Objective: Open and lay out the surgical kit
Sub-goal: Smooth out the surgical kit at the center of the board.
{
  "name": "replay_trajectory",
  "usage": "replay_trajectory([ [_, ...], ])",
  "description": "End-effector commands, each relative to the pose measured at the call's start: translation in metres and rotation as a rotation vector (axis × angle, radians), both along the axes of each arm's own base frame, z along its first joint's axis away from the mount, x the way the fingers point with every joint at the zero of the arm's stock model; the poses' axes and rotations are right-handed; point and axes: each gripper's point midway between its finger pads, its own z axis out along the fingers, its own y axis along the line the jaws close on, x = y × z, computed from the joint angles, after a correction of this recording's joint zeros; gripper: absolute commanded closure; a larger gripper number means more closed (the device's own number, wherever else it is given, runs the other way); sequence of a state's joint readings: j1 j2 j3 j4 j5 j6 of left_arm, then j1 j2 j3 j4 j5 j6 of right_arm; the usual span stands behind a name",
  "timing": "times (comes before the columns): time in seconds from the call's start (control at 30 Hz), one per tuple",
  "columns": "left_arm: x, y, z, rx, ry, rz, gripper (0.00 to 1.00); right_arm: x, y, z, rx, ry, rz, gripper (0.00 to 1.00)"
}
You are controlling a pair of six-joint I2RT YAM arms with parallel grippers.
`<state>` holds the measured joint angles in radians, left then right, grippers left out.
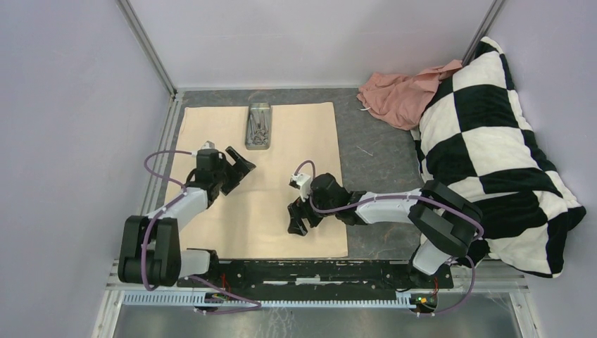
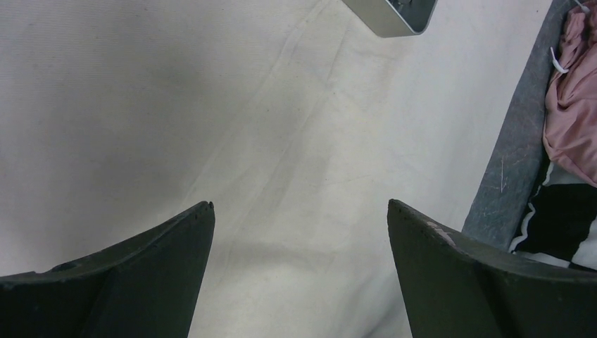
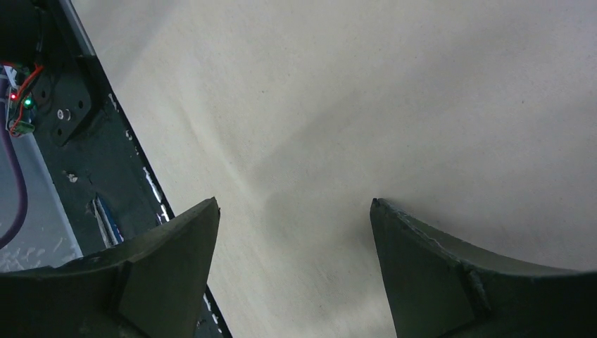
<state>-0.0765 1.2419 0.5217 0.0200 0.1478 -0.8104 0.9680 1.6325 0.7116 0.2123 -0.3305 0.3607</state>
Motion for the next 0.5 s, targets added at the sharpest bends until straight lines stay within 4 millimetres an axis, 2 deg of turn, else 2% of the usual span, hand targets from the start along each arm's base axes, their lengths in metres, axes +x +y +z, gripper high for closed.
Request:
replay_trajectory([
  [0.0,0.036,-0.015,0.020,-0.086,-0.103,-0.010,0.03,0.000,0.014,0.006,0.019,-0.017,0.006,0.15],
  [0.13,0.038,-0.007,0.002,-0.067,-0.058,0.043,0.04,-0.010,0.008,0.000,0.013,-0.013,-0.022,0.17],
  [0.27,0.020,0.017,-0.026,0.019,0.039,0.160,0.03,-0.016,-0.016,-0.017,-0.018,-0.002,-0.098,0.18],
  [0.37,0.011,0.025,-0.035,0.051,0.068,0.184,0.02,-0.020,-0.035,-0.024,-0.043,-0.008,-0.141,0.18],
  [0.47,0.010,0.026,-0.035,0.071,0.076,0.170,0.02,-0.023,-0.050,-0.030,-0.081,-0.020,-0.146,0.18],
])
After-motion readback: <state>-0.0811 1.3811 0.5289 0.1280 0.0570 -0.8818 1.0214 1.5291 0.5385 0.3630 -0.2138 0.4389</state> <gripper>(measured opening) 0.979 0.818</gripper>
